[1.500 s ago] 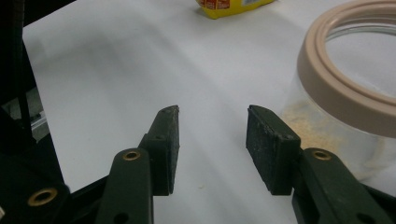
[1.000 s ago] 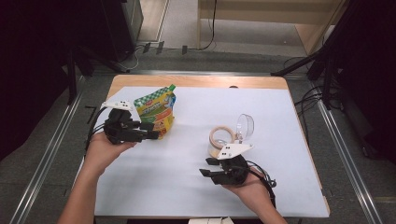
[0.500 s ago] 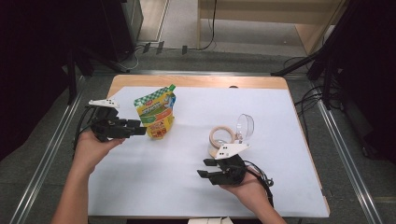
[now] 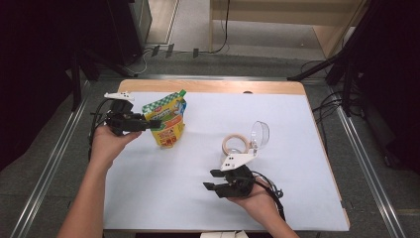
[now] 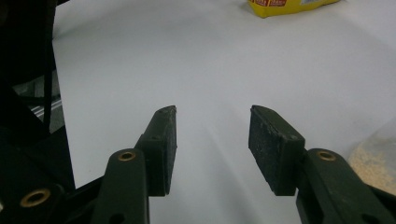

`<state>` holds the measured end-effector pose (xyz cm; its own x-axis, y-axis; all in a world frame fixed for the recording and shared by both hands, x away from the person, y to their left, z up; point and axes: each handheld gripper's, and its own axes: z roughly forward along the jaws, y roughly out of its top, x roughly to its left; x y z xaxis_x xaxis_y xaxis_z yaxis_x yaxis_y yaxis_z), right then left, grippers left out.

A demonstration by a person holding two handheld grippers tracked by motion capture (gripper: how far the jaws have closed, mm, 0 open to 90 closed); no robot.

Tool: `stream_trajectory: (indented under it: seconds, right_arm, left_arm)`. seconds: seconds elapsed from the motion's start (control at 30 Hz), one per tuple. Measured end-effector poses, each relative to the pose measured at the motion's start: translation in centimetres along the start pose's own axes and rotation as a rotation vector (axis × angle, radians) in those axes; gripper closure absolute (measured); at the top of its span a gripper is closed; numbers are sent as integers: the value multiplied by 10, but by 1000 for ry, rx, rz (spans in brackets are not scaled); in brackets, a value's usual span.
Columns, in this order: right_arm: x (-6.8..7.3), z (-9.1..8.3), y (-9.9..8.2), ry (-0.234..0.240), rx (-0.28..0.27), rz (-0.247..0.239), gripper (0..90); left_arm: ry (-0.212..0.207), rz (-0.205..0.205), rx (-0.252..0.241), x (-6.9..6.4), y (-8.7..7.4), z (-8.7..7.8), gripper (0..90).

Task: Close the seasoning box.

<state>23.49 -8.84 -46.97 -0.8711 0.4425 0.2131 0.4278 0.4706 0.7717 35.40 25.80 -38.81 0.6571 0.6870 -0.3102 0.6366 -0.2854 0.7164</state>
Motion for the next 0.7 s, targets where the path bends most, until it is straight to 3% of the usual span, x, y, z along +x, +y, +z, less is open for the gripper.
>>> stream_trajectory:
  seconds: [0.07,0.2,0.4,0.5,0.7]
  right_arm:
    - [-1,1,3,-10,1,12,504]
    - [-2,3,14,-24,-12,13,493]
    - [-4,18,29,-30,-29,16,496]
    - [-4,28,30,-19,-38,18,495]
    - [-1,33,25,0,-48,1,494]
  left_arm:
    - [7,-7,16,2,3,5,580]
    - [-42,-47,-21,6,6,15,698]
    - [11,-5,-9,-2,7,18,896]
    - [14,21,7,-5,7,16,900]
    - [-34,50,31,-17,14,6,900]
